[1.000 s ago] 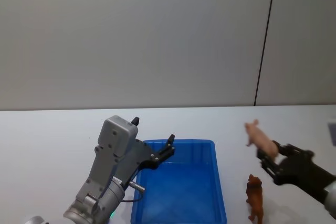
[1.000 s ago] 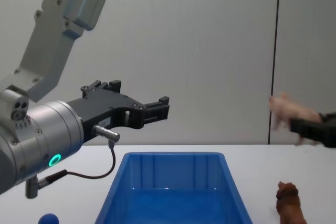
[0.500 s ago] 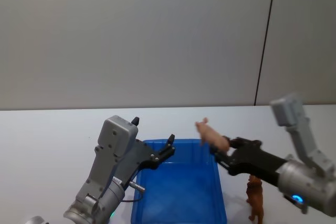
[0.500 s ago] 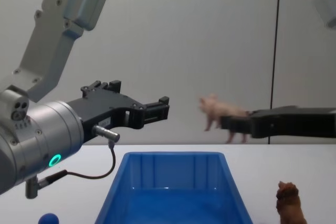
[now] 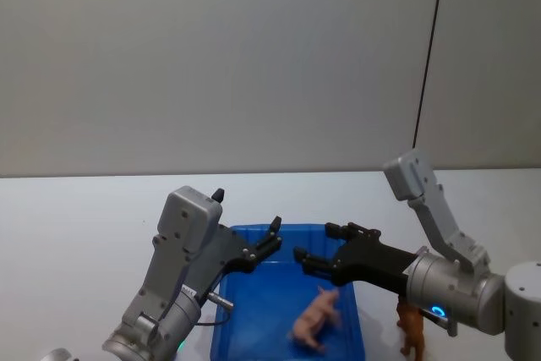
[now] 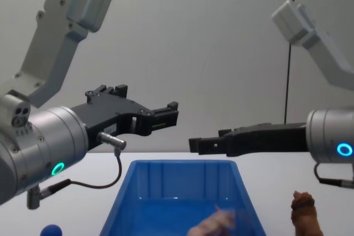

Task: Pick up the two dolls from the table and place them into the box.

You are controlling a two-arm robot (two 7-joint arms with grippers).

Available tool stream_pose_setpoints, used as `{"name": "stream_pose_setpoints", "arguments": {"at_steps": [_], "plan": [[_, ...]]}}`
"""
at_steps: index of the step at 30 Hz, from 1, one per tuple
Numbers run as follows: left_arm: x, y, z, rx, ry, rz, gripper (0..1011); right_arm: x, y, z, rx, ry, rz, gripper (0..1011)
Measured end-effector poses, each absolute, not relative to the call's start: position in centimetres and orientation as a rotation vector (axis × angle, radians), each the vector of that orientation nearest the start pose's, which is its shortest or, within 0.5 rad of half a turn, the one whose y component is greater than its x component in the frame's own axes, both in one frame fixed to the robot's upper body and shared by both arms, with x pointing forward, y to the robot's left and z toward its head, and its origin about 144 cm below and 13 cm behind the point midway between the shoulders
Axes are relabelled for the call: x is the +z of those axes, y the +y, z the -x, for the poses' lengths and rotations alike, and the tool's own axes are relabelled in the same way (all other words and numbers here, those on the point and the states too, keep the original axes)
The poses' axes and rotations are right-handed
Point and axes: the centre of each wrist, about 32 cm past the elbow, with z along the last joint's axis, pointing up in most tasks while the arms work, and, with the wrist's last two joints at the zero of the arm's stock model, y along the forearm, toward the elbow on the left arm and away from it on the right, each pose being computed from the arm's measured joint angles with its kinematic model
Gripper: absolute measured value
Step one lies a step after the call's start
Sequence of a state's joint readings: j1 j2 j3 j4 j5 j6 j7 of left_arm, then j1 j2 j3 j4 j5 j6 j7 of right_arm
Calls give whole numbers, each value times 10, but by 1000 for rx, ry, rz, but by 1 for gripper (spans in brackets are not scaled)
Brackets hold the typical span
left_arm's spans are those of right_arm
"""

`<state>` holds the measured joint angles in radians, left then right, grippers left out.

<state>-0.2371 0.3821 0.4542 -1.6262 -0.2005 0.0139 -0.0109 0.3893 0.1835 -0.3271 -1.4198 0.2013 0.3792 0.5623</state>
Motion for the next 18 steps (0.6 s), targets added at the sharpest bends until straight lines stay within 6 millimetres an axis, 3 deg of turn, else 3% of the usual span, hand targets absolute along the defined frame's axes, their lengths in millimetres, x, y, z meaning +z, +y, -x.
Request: {"name": "stream_pose_setpoints", "arguments": {"at_steps": [8, 18], "plan": [[1204, 198, -492, 1124, -267, -61, 1002, 1220, -192, -550, -755, 90, 206, 974], [1204, 198, -492, 1124, -268, -61, 1002, 1217, -214, -530, -837, 67, 188, 1001]]}}
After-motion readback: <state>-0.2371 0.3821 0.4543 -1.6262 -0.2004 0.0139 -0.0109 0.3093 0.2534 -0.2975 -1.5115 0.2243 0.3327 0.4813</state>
